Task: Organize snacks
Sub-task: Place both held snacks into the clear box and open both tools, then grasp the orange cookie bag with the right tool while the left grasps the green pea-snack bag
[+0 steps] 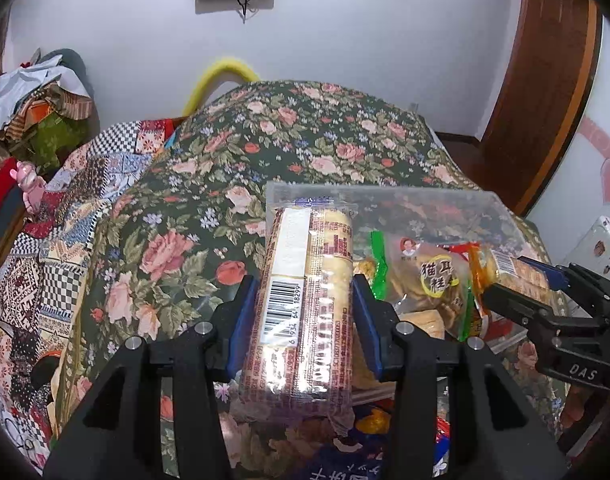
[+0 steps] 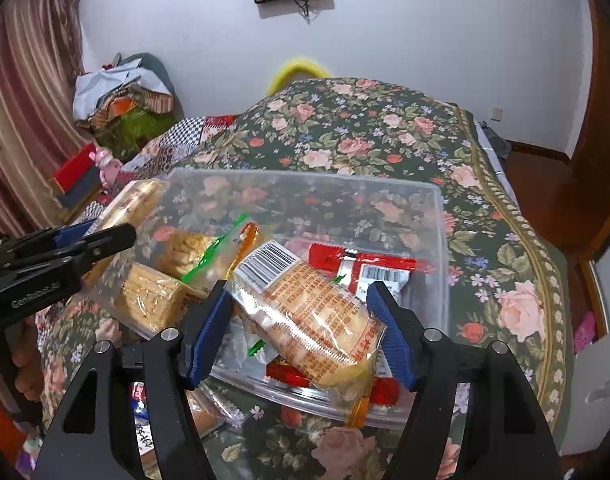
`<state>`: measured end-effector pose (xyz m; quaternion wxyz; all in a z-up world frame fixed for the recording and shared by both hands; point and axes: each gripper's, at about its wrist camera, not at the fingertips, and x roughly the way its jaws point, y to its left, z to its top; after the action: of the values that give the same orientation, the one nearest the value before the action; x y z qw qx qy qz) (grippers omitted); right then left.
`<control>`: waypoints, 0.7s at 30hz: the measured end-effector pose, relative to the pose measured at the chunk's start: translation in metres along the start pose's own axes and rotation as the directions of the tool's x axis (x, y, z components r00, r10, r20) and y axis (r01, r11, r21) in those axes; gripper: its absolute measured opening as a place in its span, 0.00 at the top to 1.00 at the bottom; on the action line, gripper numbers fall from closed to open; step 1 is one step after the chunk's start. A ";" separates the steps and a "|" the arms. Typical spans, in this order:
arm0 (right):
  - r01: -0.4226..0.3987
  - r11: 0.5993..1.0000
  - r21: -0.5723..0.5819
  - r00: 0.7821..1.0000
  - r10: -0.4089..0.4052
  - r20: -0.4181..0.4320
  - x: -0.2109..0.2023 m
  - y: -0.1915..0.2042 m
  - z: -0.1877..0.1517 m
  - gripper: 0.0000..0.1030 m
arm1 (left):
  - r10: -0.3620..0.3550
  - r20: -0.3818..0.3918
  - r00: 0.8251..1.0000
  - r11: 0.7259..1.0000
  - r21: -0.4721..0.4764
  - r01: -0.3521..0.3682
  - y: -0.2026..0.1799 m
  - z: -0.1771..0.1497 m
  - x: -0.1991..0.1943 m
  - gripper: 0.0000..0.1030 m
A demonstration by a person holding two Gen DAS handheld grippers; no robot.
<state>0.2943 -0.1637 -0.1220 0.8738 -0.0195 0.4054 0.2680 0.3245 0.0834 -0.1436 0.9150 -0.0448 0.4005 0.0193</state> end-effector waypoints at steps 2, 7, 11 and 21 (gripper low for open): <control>-0.001 1.000 -0.007 1.000 0.001 -0.011 0.003 0.001 -0.002 0.35 | -0.005 -0.021 1.000 1.000 -0.004 0.005 0.000 -0.001 0.004 0.54; 0.026 0.999 -0.024 1.000 -0.027 -0.011 0.002 0.005 -0.005 0.20 | -0.024 -0.025 0.999 1.000 -0.013 0.023 0.000 -0.002 -0.004 0.49; 0.031 0.998 -0.049 0.999 -0.030 0.013 -0.012 0.011 -0.004 0.16 | -0.046 0.011 0.999 0.999 -0.009 0.046 -0.002 -0.002 -0.026 0.41; 0.003 0.997 -0.078 0.996 0.004 0.085 -0.065 0.025 -0.014 0.13 | -0.035 0.066 0.997 0.999 0.039 0.033 -0.002 -0.021 -0.086 0.27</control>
<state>0.2379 -0.1747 -0.0804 0.8888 -0.0422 0.3568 0.2845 0.2510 0.0797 -0.0946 0.9287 -0.0335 0.3692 -0.0024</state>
